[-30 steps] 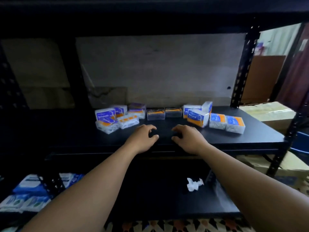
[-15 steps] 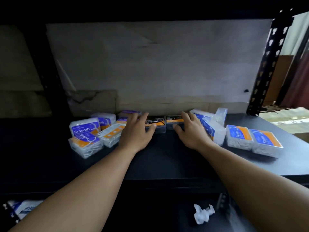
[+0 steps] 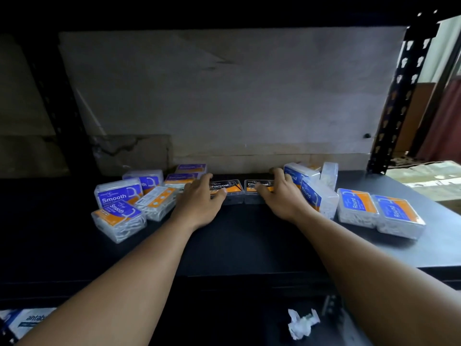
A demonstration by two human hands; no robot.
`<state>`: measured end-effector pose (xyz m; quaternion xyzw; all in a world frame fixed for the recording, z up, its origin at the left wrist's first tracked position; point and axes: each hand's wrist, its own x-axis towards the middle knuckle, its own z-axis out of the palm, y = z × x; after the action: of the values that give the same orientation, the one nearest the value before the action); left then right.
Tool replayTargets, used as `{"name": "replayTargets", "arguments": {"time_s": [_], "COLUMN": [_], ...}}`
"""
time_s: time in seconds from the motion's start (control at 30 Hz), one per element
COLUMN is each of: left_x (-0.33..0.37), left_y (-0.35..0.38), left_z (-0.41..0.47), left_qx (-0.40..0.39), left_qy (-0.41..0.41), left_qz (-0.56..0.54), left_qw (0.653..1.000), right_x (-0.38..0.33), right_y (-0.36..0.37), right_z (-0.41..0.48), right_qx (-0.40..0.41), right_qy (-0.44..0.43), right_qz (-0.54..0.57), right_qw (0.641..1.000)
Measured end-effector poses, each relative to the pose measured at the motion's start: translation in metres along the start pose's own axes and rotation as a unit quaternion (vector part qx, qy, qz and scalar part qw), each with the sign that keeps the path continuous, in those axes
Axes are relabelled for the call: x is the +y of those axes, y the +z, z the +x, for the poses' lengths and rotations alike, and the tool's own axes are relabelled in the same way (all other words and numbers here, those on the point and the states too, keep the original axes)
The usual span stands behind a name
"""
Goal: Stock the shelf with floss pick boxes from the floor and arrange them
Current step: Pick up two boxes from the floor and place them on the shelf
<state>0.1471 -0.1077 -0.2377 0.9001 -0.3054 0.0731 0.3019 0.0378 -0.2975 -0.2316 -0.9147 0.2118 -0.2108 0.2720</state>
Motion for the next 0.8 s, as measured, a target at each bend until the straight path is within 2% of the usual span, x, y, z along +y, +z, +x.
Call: {"name": "replayTargets", "arguments": {"time_s": [0.13, 0.27, 0.43, 0.63, 0.8], "left_x": [-0.004, -0.001, 0.003, 0.009, 0.017], "left_y": [-0.005, -0.008, -0.009, -0.018, -0.030], "left_z": [-0.003, -0.014, -0.024, -0.052, -0.094], "left_qx": [0.011, 0.054, 0.018, 0.013, 0.019], "left_qy": [-0.007, 0.052, 0.079, 0.080, 0.093], "left_qz": [-0.068, -0.110, -0.060, -0.042, -0.051], "left_qw": [0.998, 0.991, 0.995, 0.996, 0.994], "right_x": [0.002, 0.002, 0.000, -0.002, -0.009], "right_y": [-0.006, -0.009, -0.010, -0.021, -0.036], "right_z": [-0.007, -0.015, -0.030, -0.070, -0.121], "right_qx": [0.012, 0.042, 0.021, 0.002, -0.004], "right_qy": [-0.013, -0.070, -0.096, -0.095, -0.096], "right_qz": [0.024, 0.071, 0.013, -0.036, -0.018], "right_qw": [1.000, 0.994, 0.995, 0.995, 0.995]}}
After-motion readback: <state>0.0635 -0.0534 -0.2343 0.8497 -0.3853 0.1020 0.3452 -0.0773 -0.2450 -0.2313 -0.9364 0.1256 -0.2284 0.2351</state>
